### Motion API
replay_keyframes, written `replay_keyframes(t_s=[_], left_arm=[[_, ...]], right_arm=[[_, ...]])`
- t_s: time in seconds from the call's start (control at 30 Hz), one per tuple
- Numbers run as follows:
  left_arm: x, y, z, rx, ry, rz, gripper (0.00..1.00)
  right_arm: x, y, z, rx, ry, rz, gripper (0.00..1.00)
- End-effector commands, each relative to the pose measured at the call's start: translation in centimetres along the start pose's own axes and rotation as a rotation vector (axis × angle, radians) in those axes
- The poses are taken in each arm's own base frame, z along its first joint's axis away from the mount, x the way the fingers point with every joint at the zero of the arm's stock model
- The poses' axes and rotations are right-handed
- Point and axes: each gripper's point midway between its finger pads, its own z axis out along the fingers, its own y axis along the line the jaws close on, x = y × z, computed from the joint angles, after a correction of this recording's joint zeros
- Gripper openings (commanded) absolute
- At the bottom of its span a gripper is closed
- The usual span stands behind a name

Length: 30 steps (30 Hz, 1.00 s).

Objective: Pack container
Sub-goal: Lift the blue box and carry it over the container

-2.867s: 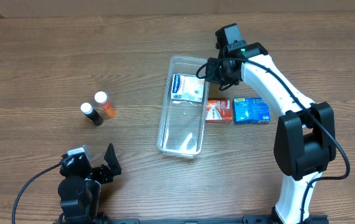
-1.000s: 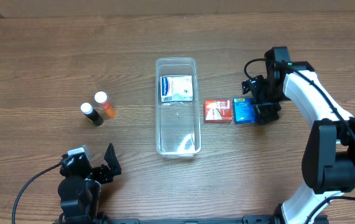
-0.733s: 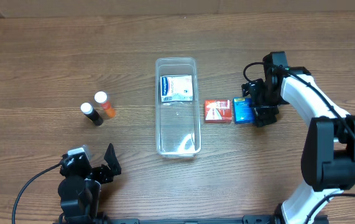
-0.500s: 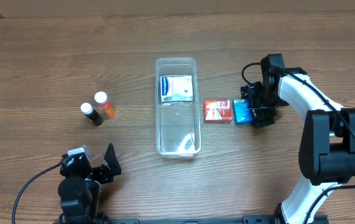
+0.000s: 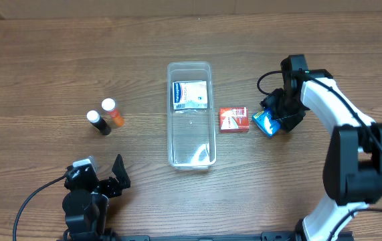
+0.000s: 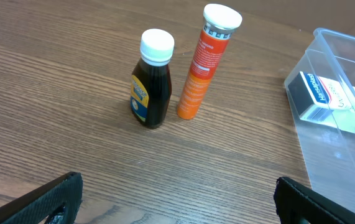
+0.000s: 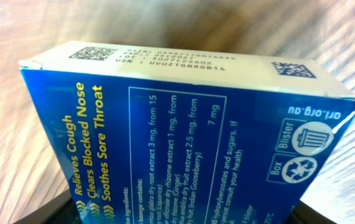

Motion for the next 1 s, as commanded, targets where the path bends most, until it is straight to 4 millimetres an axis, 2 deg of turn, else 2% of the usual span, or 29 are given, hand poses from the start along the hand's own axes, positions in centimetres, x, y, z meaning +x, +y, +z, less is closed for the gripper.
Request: replay_keyframes(t_s=[0.0,0.07,0.13,0.2,0.27,0.3,0.37,0.5,0.57,0.67,0.77,0.93,0.97], left_arm=[[0.0,0.0,0.0,0.002,-0.005,-0.014,1.0],[0.0,0.0,0.0,0.002,-0.005,-0.014,1.0],[0.0,0.0,0.0,0.002,-0.005,-0.014,1.0],[0.0,0.0,0.0,0.002,-0.005,-0.014,1.0],[0.0,0.0,0.0,0.002,-0.005,-0.014,1.0],[0.0,0.0,0.0,0.002,-0.005,-0.014,1.0],[0.0,0.0,0.0,0.002,-0.005,-0.014,1.0],[0.0,0.0,0.0,0.002,-0.005,-0.014,1.0],[0.0,0.0,0.0,0.002,-0.005,-0.014,1.0],[0.0,0.0,0.0,0.002,-0.005,-0.014,1.0],[0.0,0.0,0.0,0.002,-0.005,-0.014,1.0],[0.0,0.0,0.0,0.002,-0.005,-0.014,1.0],[0.0,0.0,0.0,0.002,-0.005,-0.014,1.0]], right_arm=[[-0.3,4.7,-8.4,-0.162,-0.199,-0.394,0.53],[0.9,6.3,-10.9,-0.207,-0.258,-0.567,0.49],[2.6,7.8,-13.1,-0.249,-0.304,-0.742,0.5],[5.4,9.5,-15.3,-0.286,-0.364,-0.984,0.49],[8.6,10.9,-16.6,-0.31,-0.407,-1.208,0.47],[10.8,11.6,-16.8,-0.317,-0.421,-1.35,0.44],[14.0,12.4,-16.6,-0.322,-0.427,-1.544,0.39],[18.9,13.1,-16.2,-0.326,-0.446,-1.878,0.39],[20.6,13.3,-16.2,-0.33,-0.465,-2.007,0.38],[22.1,13.4,-16.2,-0.331,-0.48,-2.123,0.36],[22.4,13.4,-15.9,-0.339,-0.471,-2.164,0.36],[23.3,13.4,-15.1,-0.358,-0.474,-2.364,0.38],[23.3,13.5,-14.6,-0.344,-0.476,-2.423,0.35]])
